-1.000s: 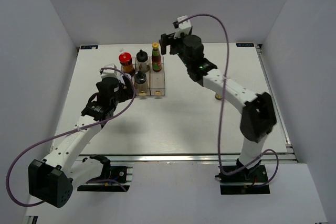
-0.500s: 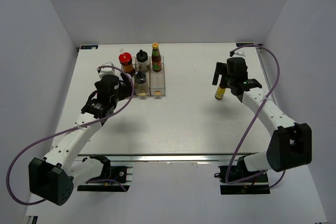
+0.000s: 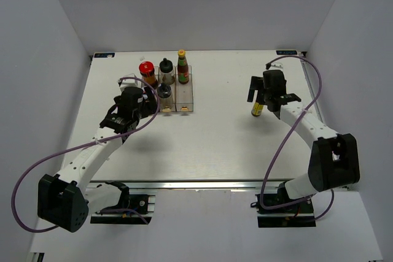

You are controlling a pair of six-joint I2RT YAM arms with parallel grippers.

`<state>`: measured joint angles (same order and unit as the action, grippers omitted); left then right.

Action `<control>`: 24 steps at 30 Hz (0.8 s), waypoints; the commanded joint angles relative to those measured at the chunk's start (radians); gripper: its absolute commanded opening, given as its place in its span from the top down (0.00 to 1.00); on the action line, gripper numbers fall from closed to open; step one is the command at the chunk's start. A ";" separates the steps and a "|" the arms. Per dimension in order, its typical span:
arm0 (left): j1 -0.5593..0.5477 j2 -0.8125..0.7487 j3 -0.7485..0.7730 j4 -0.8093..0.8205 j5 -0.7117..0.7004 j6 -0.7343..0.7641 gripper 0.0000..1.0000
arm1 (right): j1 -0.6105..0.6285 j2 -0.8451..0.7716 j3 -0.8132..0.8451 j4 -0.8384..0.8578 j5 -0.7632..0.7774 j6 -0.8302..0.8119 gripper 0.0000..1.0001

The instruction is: Organize the condiment bottles

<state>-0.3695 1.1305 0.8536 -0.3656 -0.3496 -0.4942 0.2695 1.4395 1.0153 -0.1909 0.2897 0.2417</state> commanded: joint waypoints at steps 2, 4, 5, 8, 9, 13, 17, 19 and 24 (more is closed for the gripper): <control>-0.002 -0.015 0.029 0.014 0.011 0.008 0.02 | 0.000 0.058 -0.003 0.067 0.060 0.002 0.11; -0.002 -0.015 0.027 0.016 0.011 0.013 0.02 | 0.000 0.081 -0.001 0.067 0.068 0.016 0.12; -0.002 -0.014 0.025 0.019 0.011 0.013 0.02 | 0.000 0.087 -0.003 0.070 0.068 0.019 0.13; -0.002 -0.012 0.025 0.024 0.015 0.014 0.02 | 0.002 0.107 -0.004 0.074 0.068 0.027 0.17; -0.002 -0.011 0.025 0.024 0.018 0.014 0.02 | 0.000 0.116 -0.006 0.074 0.068 0.030 0.19; -0.002 -0.011 0.022 0.024 0.018 0.016 0.02 | 0.000 0.128 0.000 0.067 0.071 0.039 0.32; -0.002 -0.017 0.019 0.025 0.020 0.016 0.02 | 0.000 0.130 0.000 0.050 0.089 0.053 0.38; -0.002 -0.021 0.016 0.028 0.023 0.017 0.02 | 0.000 0.133 0.000 0.044 0.095 0.051 0.39; -0.002 -0.023 0.016 0.024 0.023 0.019 0.02 | 0.000 0.145 0.005 0.039 0.091 0.050 0.52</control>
<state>-0.3695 1.1305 0.8536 -0.3580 -0.3325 -0.4858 0.2699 1.5688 1.0153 -0.1574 0.3611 0.2817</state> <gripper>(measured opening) 0.982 0.499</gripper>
